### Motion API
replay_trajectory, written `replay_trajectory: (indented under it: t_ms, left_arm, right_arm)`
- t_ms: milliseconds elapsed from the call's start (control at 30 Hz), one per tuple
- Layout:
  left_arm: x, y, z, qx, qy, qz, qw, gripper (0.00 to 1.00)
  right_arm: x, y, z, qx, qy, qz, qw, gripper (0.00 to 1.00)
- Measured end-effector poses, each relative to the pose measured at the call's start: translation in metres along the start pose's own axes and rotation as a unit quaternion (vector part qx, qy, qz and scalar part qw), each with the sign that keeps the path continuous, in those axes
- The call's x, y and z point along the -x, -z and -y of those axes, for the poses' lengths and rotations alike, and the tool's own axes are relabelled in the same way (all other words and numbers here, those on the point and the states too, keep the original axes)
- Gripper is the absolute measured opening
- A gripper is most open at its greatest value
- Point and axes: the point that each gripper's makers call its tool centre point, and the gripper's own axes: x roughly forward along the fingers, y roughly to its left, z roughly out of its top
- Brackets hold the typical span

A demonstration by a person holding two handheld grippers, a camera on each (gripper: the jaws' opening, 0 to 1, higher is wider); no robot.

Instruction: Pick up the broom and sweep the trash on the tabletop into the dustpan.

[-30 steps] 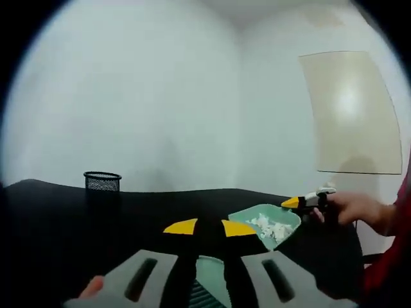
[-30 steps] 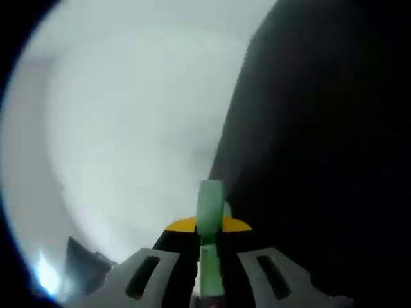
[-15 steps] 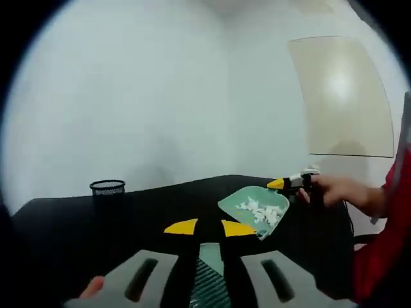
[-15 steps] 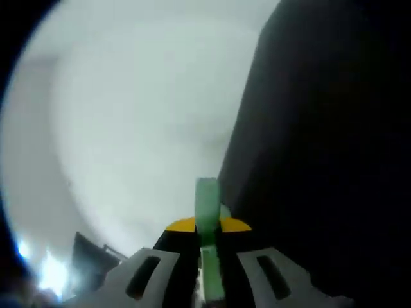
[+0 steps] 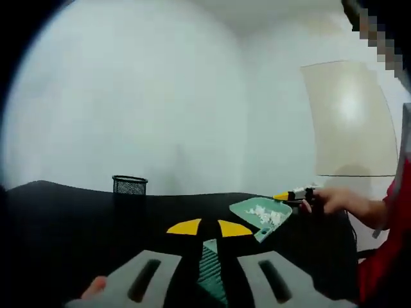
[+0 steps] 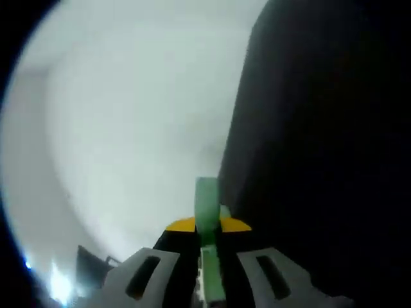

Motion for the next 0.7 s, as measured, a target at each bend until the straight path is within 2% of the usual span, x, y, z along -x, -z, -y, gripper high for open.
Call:
replay_trajectory:
  t_ms: [100, 200, 400, 567, 633, 700]
  left_arm:
    - [-0.002, 0.002, 0.001, -0.003, 0.002, -0.005, 1.0, 0.07]
    - [-0.002, 0.002, 0.001, -0.004, 0.0, -0.006, 1.0, 0.07]
    - [-0.003, 0.005, 0.0, -0.001, 0.0, -0.013, 0.9999, 0.07]
    - [-0.004, 0.007, -0.001, -0.002, -0.001, -0.023, 0.9997, 0.07]
    - [-0.005, 0.007, -0.001, -0.002, -0.001, -0.025, 0.9997, 0.07]
    - [-0.005, 0.008, -0.002, -0.002, -0.001, -0.026, 0.9997, 0.07]
  right_arm:
    - [0.004, -0.019, 0.001, -0.016, -0.005, 0.02, 0.9997, 0.12]
    - [0.005, -0.028, -0.005, -0.007, -0.007, 0.028, 0.9996, 0.12]
    - [0.009, -0.021, 0.003, -0.008, -0.001, 0.018, 0.9998, 0.12]
    - [0.022, -0.023, 0.018, -0.007, 0.026, 0.025, 0.9993, 0.12]
    - [0.024, -0.022, 0.026, 0.008, 0.042, 0.018, 0.9989, 0.12]
    - [0.025, -0.017, 0.03, 0.001, 0.048, 0.012, 0.9988, 0.12]
